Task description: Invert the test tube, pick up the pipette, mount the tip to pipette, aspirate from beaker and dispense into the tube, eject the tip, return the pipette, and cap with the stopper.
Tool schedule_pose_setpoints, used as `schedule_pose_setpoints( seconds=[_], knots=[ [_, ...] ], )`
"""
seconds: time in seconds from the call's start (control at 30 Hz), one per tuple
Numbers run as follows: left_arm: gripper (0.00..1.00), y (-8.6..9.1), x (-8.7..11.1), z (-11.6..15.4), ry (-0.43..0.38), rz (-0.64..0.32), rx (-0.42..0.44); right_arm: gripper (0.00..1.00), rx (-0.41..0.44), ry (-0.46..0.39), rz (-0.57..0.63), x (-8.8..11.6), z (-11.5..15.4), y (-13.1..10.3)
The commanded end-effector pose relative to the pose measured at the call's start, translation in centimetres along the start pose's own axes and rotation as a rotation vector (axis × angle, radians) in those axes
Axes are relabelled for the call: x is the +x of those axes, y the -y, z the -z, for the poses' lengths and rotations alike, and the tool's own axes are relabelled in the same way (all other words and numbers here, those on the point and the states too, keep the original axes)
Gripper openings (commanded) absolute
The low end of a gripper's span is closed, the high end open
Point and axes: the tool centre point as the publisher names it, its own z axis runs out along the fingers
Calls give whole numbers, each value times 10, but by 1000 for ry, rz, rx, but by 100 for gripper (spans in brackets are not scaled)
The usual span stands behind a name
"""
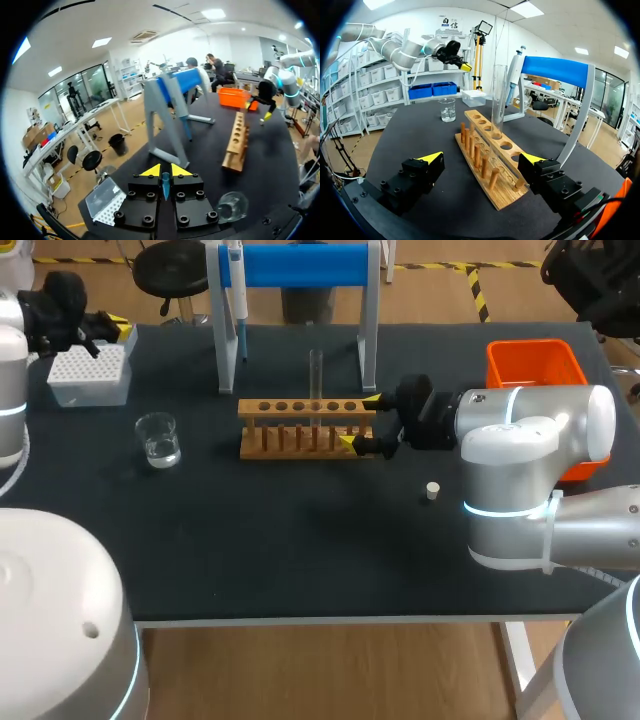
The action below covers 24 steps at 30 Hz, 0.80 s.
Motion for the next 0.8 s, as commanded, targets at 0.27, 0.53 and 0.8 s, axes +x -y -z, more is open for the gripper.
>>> schedule_pose_setpoints(
  seconds=[0.27,0.53,0.8],
  knots=[
    [0,47,70,26,-209,-59,-55,100,0,0,0,0,-1,0],
    [0,78,115,11,-406,-82,-8,100,0,0,0,0,-1,0],
    [0,78,115,11,-406,-82,-8,100,0,0,0,0,-1,0]
  ],
)
